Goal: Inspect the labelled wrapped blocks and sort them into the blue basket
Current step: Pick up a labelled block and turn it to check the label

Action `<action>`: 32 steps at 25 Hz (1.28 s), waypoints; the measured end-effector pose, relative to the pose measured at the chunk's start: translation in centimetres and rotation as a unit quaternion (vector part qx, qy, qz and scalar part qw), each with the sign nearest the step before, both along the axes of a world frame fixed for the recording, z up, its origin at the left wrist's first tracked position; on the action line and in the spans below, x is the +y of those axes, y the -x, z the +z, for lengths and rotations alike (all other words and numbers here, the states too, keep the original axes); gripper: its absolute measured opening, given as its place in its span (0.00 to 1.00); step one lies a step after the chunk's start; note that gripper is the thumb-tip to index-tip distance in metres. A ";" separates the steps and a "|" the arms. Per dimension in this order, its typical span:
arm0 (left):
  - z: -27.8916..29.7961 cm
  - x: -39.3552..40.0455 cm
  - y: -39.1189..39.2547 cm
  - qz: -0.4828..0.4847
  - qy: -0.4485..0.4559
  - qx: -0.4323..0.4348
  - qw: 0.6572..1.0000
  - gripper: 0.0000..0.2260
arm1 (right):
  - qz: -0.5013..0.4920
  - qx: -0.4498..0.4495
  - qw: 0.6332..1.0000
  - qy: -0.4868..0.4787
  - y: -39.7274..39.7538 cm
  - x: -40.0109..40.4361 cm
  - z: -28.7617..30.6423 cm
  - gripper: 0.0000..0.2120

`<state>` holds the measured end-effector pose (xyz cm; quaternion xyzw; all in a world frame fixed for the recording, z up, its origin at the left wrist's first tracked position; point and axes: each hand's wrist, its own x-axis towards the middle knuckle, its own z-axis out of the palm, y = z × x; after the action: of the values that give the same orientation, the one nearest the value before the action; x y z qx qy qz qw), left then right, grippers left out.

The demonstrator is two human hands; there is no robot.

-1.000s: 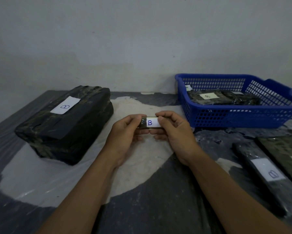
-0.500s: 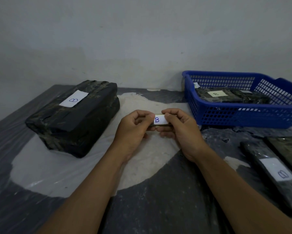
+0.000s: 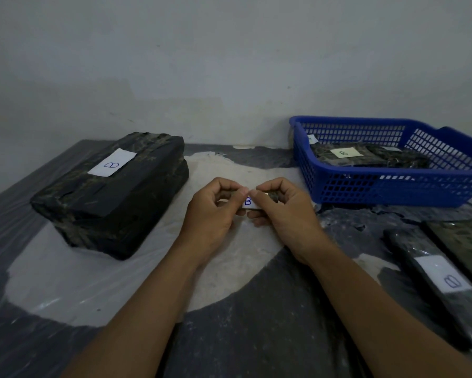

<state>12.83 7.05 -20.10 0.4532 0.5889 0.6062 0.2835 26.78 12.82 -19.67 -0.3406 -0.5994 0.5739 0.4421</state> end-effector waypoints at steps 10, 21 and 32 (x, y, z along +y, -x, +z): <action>0.3 0.0 0.4 -0.006 0.019 -0.078 0.997 0.06 | 0.057 0.035 0.997 0.044 -0.4 0.4 0.3 0.08; 0.2 0.1 0.8 -0.045 0.008 -0.146 0.988 0.08 | 0.066 0.067 0.993 0.077 -0.6 0.6 0.3 0.10; -0.1 0.1 0.6 -0.038 0.007 -0.087 0.995 0.07 | 0.044 0.041 0.997 0.041 -0.2 0.7 -0.1 0.08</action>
<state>12.19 7.11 -20.22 0.4192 0.5481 0.6281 0.3597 27.01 13.51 -19.78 -0.3081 -0.5708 0.6304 0.4264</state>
